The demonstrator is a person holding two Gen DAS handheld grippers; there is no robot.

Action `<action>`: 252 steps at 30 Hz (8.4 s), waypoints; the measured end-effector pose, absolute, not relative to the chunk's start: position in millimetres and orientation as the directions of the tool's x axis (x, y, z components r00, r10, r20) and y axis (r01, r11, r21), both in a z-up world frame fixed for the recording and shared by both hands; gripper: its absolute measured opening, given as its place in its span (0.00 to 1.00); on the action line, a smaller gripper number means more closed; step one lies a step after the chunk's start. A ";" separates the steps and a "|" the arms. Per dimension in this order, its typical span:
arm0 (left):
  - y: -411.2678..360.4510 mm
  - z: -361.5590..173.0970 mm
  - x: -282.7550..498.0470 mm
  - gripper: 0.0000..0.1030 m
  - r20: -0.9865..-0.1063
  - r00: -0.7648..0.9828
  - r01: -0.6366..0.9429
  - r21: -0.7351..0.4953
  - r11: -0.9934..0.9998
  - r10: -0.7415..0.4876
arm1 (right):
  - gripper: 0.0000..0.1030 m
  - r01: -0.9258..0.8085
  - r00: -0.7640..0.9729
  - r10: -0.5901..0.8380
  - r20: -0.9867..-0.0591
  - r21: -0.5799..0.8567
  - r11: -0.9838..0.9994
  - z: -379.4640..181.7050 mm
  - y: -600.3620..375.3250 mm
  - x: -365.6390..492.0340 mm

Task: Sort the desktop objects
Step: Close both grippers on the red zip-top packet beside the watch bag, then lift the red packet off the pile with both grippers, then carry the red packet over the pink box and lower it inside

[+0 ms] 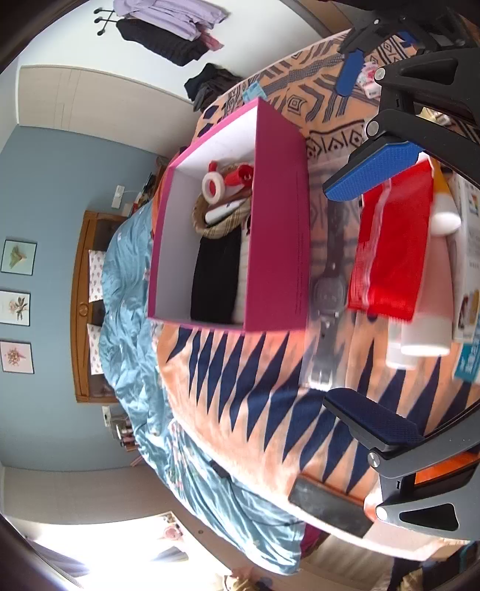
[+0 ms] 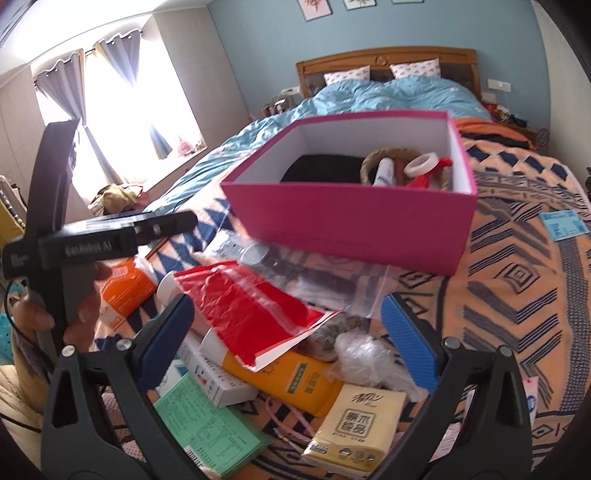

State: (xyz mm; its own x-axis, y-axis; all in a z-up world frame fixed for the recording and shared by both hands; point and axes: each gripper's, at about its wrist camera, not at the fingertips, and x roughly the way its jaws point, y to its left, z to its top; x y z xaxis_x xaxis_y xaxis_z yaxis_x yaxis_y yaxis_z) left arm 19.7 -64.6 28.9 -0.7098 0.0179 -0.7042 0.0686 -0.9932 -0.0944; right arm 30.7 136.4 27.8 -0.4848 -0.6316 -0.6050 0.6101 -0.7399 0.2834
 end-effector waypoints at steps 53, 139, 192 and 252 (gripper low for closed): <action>-61.3 -57.5 -17.3 0.85 -0.843 -0.507 -0.038 -0.190 -0.981 0.183 | 0.32 0.552 -0.158 -0.608 -0.778 0.441 -0.708 -28.3 108.5 -10.8; -81.1 -55.0 -32.3 0.87 -0.897 -0.310 -0.165 -0.277 -0.947 0.316 | 0.03 0.652 -0.334 -0.606 -0.722 0.287 -0.702 9.1 114.7 -19.9; -51.0 21.0 -33.0 0.42 -0.793 -0.469 -0.273 -0.290 -0.917 0.390 | 0.07 0.687 -0.341 -0.684 -0.645 0.326 -0.650 47.2 114.0 -30.7; -67.9 42.9 -155.7 0.42 -0.791 -0.553 -0.134 -0.225 -0.965 0.261 | 0.05 0.692 -0.392 -0.694 -0.604 0.303 -0.655 86.6 69.8 -160.5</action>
